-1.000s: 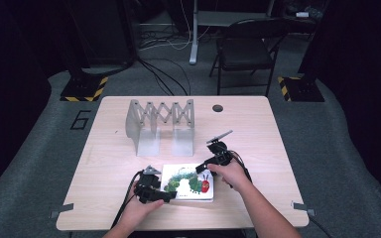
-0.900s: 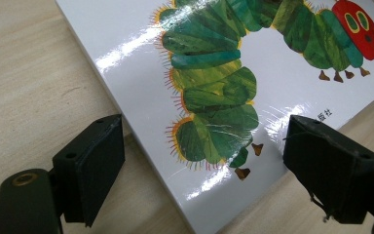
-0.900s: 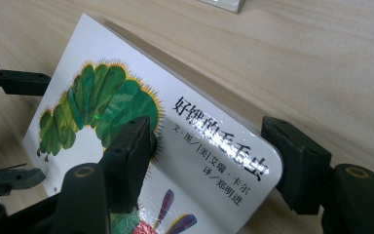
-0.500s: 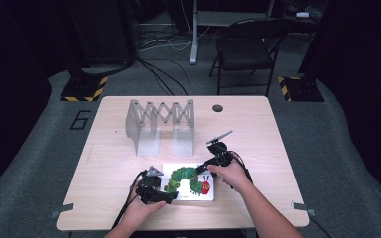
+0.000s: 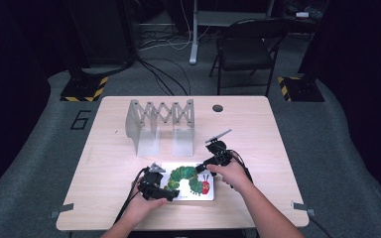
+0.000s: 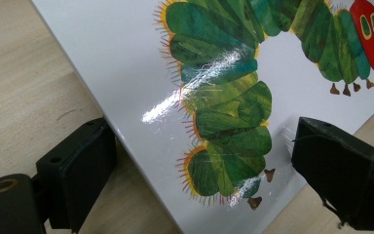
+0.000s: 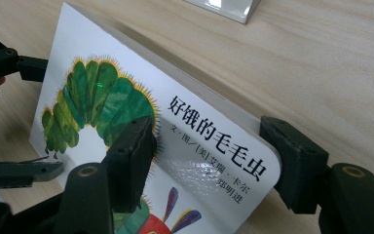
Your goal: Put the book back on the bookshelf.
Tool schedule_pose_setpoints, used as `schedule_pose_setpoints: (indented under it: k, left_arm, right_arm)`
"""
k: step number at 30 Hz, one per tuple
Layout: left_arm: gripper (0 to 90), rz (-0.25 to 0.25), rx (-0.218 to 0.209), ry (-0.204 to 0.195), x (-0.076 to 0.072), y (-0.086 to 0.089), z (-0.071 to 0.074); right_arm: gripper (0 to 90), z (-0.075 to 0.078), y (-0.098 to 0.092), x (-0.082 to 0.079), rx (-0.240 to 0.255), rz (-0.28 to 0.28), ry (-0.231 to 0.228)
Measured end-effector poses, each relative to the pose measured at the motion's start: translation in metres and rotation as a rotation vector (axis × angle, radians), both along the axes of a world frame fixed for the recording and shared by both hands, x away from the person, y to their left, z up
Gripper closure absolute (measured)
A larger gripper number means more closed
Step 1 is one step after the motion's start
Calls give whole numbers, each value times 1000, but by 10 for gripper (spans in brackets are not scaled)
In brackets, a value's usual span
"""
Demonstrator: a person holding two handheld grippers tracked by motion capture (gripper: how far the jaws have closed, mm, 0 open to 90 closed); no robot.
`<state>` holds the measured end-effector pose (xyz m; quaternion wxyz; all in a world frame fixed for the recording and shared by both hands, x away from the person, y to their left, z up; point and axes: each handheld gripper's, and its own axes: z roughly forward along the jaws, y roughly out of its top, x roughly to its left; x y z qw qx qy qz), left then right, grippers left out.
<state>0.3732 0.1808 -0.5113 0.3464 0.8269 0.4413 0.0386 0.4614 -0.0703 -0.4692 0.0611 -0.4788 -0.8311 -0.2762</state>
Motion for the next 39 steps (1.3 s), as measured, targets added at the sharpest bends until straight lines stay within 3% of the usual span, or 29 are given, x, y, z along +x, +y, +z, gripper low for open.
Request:
schedule_pose_setpoints:
  k: [6, 10, 12, 26, 32, 39]
  left_arm:
    - [122, 45, -29, 26, 3, 1, 2]
    - [191, 89, -78, 67, 5, 5, 4]
    - [224, 98, -75, 75, 7, 8, 6]
    - [356, 167, -47, 25, 14, 11, 23]
    - [401, 166, -40, 16, 15, 15, 28]
    - [418, 161, -8, -30, 9, 15, 32]
  right_arm:
    - [380, 1, 2, 1, -17, 7, -5]
    - [380, 2, 2, 0, -26, 15, -16]
    - [386, 3, 3, 0, -20, 9, -14]
    - [403, 25, 8, -4, -20, -1, -85]
    - [402, 32, 11, -5, -12, 11, -123]
    - [403, 38, 12, -9, -15, 21, -135]
